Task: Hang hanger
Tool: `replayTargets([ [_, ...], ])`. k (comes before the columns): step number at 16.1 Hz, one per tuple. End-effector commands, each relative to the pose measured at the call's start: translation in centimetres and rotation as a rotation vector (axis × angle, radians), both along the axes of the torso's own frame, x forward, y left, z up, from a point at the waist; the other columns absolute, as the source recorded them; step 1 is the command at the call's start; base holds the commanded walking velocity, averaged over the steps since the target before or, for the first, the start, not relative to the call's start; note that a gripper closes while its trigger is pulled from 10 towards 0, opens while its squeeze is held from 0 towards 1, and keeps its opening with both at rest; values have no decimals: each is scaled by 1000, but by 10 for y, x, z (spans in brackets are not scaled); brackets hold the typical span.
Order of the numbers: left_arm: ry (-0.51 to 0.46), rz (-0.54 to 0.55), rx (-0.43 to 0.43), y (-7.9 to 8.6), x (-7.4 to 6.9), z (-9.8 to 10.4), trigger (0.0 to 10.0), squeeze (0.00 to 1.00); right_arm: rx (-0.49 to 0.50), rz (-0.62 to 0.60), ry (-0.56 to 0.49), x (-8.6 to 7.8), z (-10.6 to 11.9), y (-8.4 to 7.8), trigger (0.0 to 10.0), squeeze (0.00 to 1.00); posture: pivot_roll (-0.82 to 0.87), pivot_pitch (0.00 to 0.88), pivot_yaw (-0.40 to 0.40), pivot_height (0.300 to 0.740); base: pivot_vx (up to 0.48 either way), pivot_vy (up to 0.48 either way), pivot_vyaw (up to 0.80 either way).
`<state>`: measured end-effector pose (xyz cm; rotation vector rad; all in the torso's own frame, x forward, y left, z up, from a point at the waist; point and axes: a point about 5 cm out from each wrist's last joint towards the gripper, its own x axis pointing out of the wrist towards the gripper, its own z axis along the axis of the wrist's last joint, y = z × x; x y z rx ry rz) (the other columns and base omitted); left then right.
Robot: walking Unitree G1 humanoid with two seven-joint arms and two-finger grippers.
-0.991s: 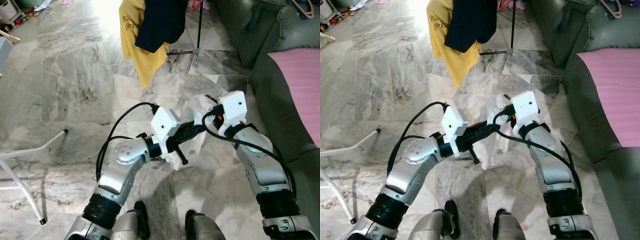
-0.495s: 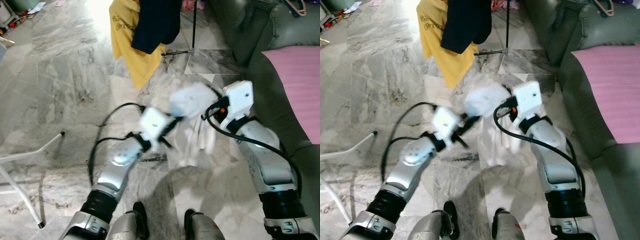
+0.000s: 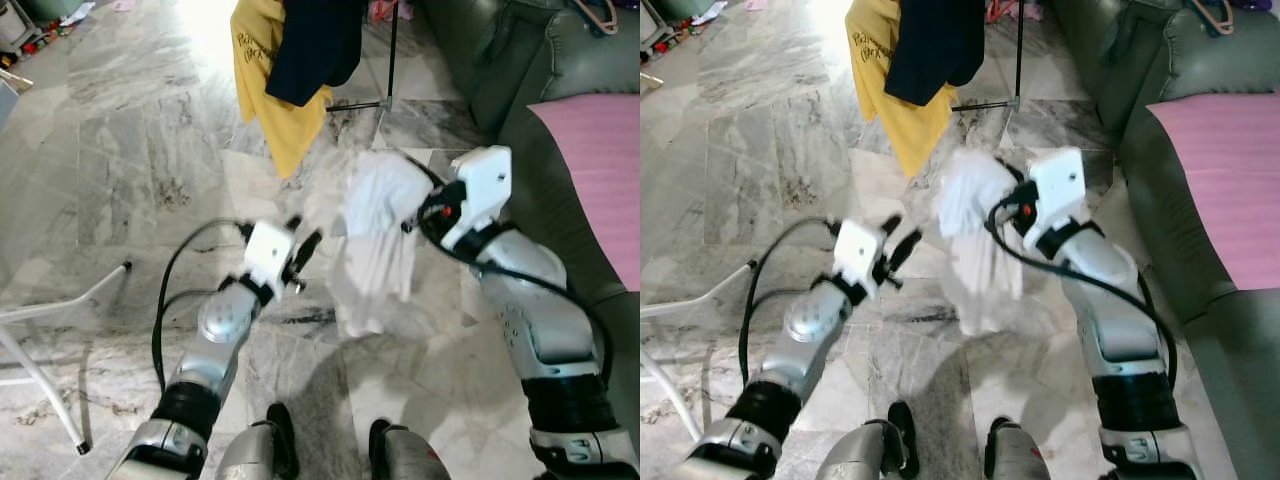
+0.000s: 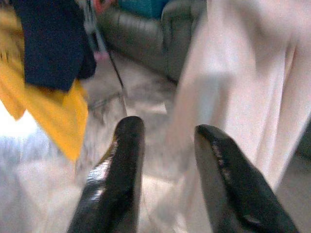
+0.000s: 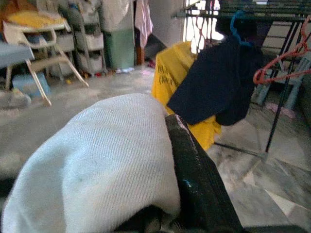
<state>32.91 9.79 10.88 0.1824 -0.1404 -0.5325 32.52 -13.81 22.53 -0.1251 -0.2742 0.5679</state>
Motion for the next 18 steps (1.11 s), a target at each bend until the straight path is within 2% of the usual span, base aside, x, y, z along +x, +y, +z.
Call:
replayTargets([
  [1,40,24,23,7,-5,-14,10000,1000,36,40,-43,-5,14,4,0,0,-221,234,54,740,0,0,0],
  [2,93,34,48,9,-9,-29,10000,1000,92,76,-54,-7,24,7,0,0,-221,234,54,740,0,0,0],
  [4,151,60,34,9,-12,-42,10000,1000,112,136,-68,-12,37,12,0,0,-231,234,51,740,0,0,0],
  [8,179,108,-20,7,-8,-43,10000,1000,177,287,-68,-29,57,19,0,0,-236,233,45,740,0,0,0],
  [9,192,149,-86,5,-2,-38,10000,1000,188,342,-47,-37,58,20,0,0,-242,233,44,740,0,0,0],
  [10,158,169,-122,5,3,-30,10000,961,172,352,-11,-43,49,19,0,0,-246,233,43,740,0,0,0],
  [11,125,175,-133,4,5,-24,10000,624,160,341,11,-45,42,17,0,0,-248,234,43,740,0,0,0],
  [12,106,179,-147,4,6,-20,10000,0,159,334,29,-46,38,15,0,0,-249,235,43,740,0,0,0],
  [14,36,237,-149,12,12,-8,10000,0,163,313,91,-52,22,10,0,0,-254,239,50,740,0,0,0],
  [17,15,264,-156,20,15,-4,10000,0,178,297,136,-56,13,6,0,0,-256,239,56,740,0,0,0],
  [18,27,233,-183,17,14,-3,9333,0,183,301,139,-56,13,6,0,0,-256,239,56,740,0,0,0],
])
